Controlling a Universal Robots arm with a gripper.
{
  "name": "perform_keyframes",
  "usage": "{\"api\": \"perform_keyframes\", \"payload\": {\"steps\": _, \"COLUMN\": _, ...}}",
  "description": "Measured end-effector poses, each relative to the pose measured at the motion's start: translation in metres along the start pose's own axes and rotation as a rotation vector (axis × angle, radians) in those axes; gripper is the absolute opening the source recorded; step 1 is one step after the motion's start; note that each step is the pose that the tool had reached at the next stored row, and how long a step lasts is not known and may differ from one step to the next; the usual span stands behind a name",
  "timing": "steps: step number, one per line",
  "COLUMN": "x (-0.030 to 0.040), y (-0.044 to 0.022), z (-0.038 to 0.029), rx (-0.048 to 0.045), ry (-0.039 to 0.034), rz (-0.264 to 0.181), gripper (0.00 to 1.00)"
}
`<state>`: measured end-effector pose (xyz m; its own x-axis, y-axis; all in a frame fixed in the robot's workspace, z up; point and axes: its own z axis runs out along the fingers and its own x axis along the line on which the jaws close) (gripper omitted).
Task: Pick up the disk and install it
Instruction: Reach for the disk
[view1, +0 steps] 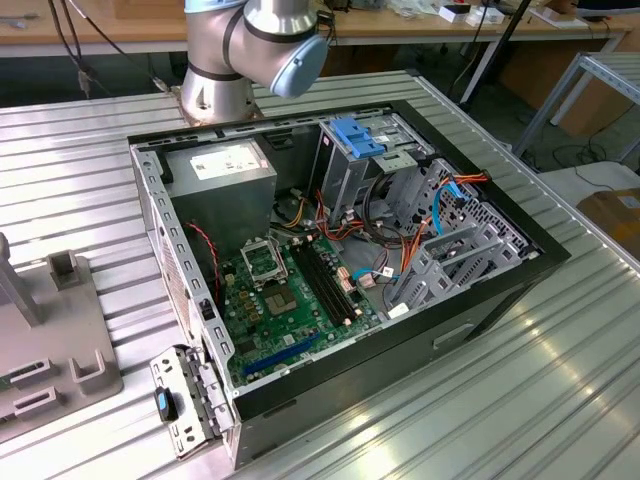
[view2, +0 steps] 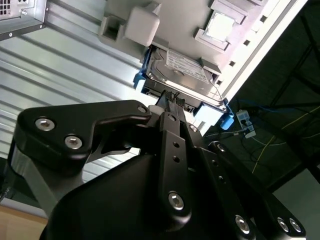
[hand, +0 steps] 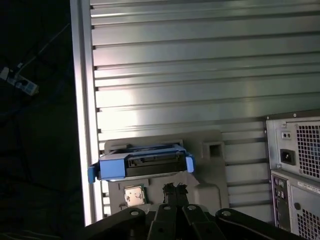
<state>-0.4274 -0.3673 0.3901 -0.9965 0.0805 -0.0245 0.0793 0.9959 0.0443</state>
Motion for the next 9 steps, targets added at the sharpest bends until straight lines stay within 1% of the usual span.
{"api": "perform_keyframes", "payload": {"steps": 1, "x": 0.0031, "y": 0.0001, "z": -0.0001, "rx": 0.0001, "ry": 0.0001, "rz": 0.000, "gripper": 0.11}}
{"api": "perform_keyframes", "payload": {"steps": 2, "x": 0.0080, "y": 0.0001, "z": 0.0000, "rx": 0.0000, "ry": 0.0001, "rz": 0.000, "gripper": 0.11}}
{"api": "perform_keyframes", "payload": {"steps": 5, "x": 0.0168, "y": 0.0001, "z": 0.0001, "rx": 0.0000, "ry": 0.0000, "rz": 0.000, "gripper": 0.11}}
{"api": "perform_keyframes", "payload": {"steps": 7, "x": 0.0215, "y": 0.0001, "z": 0.0001, "rx": 0.0001, "ry": 0.0001, "rz": 0.000, "gripper": 0.11}}
{"api": "perform_keyframes", "payload": {"steps": 9, "x": 0.0286, "y": 0.0003, "z": 0.0003, "rx": 0.0000, "ry": 0.0001, "rz": 0.000, "gripper": 0.11}}
